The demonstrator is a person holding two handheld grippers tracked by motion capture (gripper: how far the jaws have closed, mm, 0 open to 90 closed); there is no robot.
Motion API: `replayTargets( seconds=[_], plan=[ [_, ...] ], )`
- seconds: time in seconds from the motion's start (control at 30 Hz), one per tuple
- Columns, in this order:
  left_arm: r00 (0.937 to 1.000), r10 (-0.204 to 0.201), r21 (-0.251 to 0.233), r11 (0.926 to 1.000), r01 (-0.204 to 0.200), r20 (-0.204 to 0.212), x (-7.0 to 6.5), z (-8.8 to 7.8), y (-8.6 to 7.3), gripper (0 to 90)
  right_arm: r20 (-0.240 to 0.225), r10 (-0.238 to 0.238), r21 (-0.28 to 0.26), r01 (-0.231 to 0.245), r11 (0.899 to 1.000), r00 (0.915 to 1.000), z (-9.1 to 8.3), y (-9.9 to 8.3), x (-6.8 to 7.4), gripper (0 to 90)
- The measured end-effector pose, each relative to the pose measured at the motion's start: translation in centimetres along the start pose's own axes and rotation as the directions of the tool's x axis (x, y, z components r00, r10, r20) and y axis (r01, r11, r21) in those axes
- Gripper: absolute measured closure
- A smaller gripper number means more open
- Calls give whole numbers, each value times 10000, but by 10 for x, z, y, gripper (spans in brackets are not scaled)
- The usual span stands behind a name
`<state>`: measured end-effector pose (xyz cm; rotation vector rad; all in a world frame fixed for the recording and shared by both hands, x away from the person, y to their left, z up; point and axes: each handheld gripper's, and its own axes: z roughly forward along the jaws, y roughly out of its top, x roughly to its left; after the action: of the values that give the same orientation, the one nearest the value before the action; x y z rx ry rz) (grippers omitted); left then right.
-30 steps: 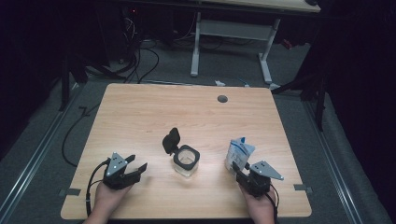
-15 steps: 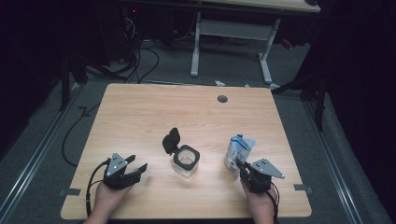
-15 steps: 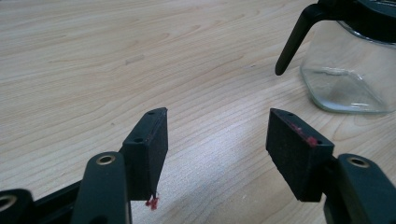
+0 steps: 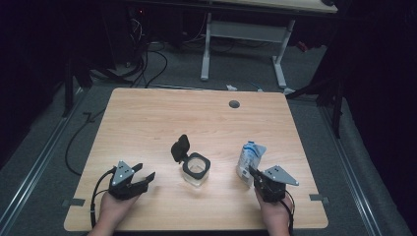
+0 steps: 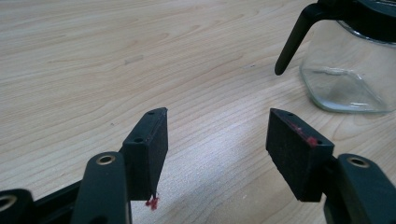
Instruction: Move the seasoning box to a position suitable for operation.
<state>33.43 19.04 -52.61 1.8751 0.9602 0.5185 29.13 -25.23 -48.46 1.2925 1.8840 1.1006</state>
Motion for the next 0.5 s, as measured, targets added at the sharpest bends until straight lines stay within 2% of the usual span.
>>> replayTargets(
  seconds=[0.23, 0.4, 0.5],
  plan=[
    [10000, 37, 0, 10000, -37, 30, 1, 0, 0, 394, -338, -396, 571, 415, 9975, 9986, 1, 16, -2, 900],
    [10000, 40, -17, 10000, -40, 33, 1, -1, 0, 394, -801, -329, 1096, 416, 9931, 9962, 2, 29, -8, 900],
    [10000, 48, -19, 10000, -48, 50, 1, -1, 0, 394, -962, -378, 1525, 522, 9869, 9946, 3, 37, -11, 900]
  ],
)
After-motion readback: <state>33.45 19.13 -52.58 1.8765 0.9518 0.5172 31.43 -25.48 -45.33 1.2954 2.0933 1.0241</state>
